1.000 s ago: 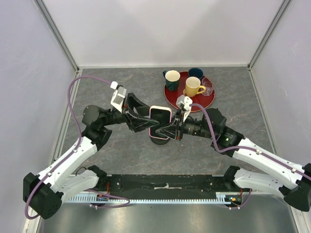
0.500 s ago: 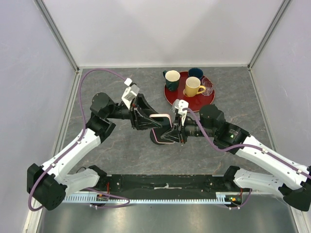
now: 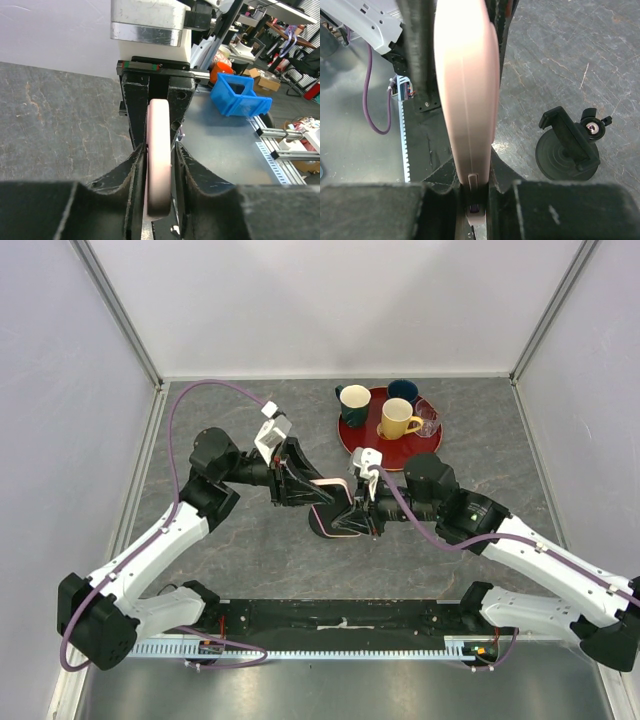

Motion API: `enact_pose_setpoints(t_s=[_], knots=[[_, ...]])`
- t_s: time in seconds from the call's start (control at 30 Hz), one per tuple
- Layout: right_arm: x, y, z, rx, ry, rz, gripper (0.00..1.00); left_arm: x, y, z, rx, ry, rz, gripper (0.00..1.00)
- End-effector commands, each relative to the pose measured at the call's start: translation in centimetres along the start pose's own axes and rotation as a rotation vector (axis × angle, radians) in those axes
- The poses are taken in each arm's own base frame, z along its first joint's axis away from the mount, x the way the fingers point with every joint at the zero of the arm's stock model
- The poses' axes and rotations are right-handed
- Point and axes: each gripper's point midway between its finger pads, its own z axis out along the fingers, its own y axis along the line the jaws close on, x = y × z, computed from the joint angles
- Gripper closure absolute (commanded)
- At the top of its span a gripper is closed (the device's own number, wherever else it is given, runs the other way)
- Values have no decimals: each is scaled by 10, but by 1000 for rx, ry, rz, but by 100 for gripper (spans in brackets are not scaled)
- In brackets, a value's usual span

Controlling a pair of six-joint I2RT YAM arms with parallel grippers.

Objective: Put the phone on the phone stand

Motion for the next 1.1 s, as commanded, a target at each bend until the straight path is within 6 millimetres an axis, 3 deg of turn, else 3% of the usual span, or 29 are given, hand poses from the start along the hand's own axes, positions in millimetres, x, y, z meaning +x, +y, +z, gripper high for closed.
enact_pose_setpoints(t_s=[0.0, 0.13, 0.2, 0.27, 0.3, 0.33, 0.4, 0.43, 0.47, 0.53, 0.57, 0.7, 0.73, 0.87, 0.97, 1.0, 1.07], knots=[[-46, 7, -7, -15, -126, -83, 100, -13, -7, 1, 34, 1, 62, 70], [-46, 6, -6, -13, -128, -76, 100, -13, -6, 2, 32, 2, 63, 97], [-45, 3, -5, 5, -128, -65, 100, -16, -5, 2, 17, -8, 73, 98], [-43, -9, -6, 73, -129, -49, 82, -17, -1, 1, -23, -25, 84, 98], [-42, -12, -8, 97, -135, -41, 68, -20, -1, 0, -46, -37, 98, 98], [-41, -21, -10, 149, -138, -36, 48, -21, 3, -2, -80, -48, 112, 98], [-37, -28, -17, 208, -141, -18, 34, -27, 15, -6, -191, -83, 115, 98], [-36, -32, -21, 238, -146, -12, 21, -30, 18, -8, -224, -93, 137, 98], [-30, -45, -26, 320, -143, 5, 16, -35, 27, -12, -287, -115, 141, 98], [-33, -52, -43, 401, -184, 23, 6, -39, 29, -19, -348, -133, 175, 98], [-27, -68, -52, 505, -188, 40, 3, -43, 32, -23, -390, -152, 194, 98], [-18, -87, -81, 684, -235, 114, 2, -58, 40, -43, -547, -220, 253, 98], [-13, -89, -81, 693, -230, 135, 2, -61, 46, -49, -599, -235, 263, 98], [11, -95, -68, 702, -136, 178, 7, -71, 38, -61, -649, -281, 317, 98], [15, -94, -56, 673, -115, 190, 20, -73, 39, -66, -679, -300, 327, 98], [19, -96, -50, 667, -95, 193, 33, -75, 37, -67, -683, -307, 333, 98], [22, -91, -37, 608, -74, 198, 44, -75, 39, -70, -705, -313, 338, 98]])
